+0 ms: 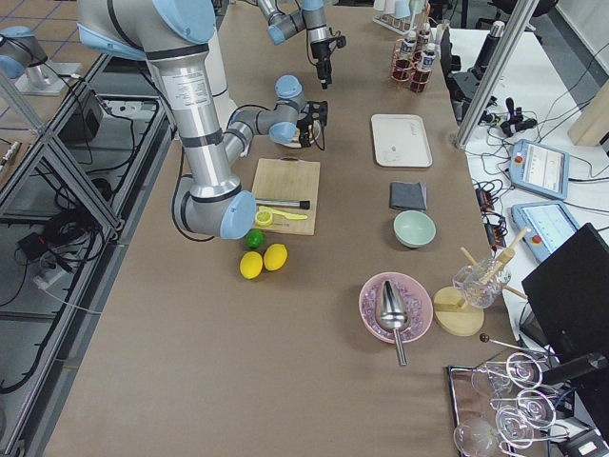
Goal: Make sandwich and place on tray
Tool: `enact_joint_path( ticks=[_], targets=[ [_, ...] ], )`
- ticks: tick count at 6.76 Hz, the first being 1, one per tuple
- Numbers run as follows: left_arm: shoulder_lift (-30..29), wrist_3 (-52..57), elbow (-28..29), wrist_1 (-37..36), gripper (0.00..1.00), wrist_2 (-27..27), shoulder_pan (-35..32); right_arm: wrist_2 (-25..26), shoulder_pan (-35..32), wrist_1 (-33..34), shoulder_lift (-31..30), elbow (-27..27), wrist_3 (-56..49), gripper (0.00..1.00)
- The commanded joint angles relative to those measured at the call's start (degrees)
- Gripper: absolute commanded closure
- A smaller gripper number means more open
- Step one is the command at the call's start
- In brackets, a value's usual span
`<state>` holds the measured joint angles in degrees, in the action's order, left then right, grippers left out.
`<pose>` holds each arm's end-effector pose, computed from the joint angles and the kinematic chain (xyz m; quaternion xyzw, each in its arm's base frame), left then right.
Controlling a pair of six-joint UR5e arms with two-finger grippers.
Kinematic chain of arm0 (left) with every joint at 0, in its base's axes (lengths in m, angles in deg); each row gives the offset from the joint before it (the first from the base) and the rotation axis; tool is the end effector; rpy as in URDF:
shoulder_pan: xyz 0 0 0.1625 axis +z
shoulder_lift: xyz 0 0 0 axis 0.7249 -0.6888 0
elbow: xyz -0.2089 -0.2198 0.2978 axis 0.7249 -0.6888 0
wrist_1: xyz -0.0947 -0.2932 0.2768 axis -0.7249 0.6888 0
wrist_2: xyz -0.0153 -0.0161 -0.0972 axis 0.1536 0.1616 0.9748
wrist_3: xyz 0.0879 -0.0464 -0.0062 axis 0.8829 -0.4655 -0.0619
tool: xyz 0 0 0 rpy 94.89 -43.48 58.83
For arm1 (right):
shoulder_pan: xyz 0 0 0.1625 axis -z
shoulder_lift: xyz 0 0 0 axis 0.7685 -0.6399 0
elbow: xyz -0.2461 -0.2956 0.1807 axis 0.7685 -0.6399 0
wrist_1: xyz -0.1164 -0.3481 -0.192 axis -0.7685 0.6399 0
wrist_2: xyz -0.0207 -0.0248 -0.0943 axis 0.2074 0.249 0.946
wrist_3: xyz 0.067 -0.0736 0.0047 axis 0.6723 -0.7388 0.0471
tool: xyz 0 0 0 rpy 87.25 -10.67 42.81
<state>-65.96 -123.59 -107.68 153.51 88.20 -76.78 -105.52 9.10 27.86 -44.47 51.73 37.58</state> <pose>0.4458 -0.3866 0.2556 0.1612 0.5555 0.0152 0.8156 -0.3883 -0.4623 0.3083 0.0629 -0.4529 0.0520 0.8878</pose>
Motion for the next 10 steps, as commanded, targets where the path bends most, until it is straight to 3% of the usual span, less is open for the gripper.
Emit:
enact_joint_path(
  ticks=[1, 3, 5, 6, 7, 10],
  targets=[
    [-0.04, -0.15, -0.01, -0.03, 0.01, -0.08, 1.57, -9.83, -15.42, 7.12, -5.74, 0.04, -20.82, 0.00],
    [-0.04, -0.06, 0.08, -0.03, 0.01, 0.00, 1.84, -12.32, -26.86, 11.17, -14.52, -0.48, -44.64, 0.00],
    [0.48, 0.03, 0.95, -0.29, 0.01, -0.08, 2.80, -14.52, -38.55, 27.97, -20.42, -1.36, -67.11, 0.00],
    [0.49, 0.38, 2.17, -0.29, 0.02, 0.26, 2.81, -14.52, -45.82, 28.94, -23.32, -1.36, -79.78, 0.00],
    [0.31, -0.06, 3.06, -0.03, 0.02, 0.44, 3.94, -14.00, -48.94, 28.95, -24.66, -1.36, -82.34, 0.00],
    [0.66, -1.54, 4.55, 0.32, 0.07, 0.53, 6.58, -13.20, -49.50, 28.51, -23.97, -2.77, -81.84, 0.00]
  ],
)
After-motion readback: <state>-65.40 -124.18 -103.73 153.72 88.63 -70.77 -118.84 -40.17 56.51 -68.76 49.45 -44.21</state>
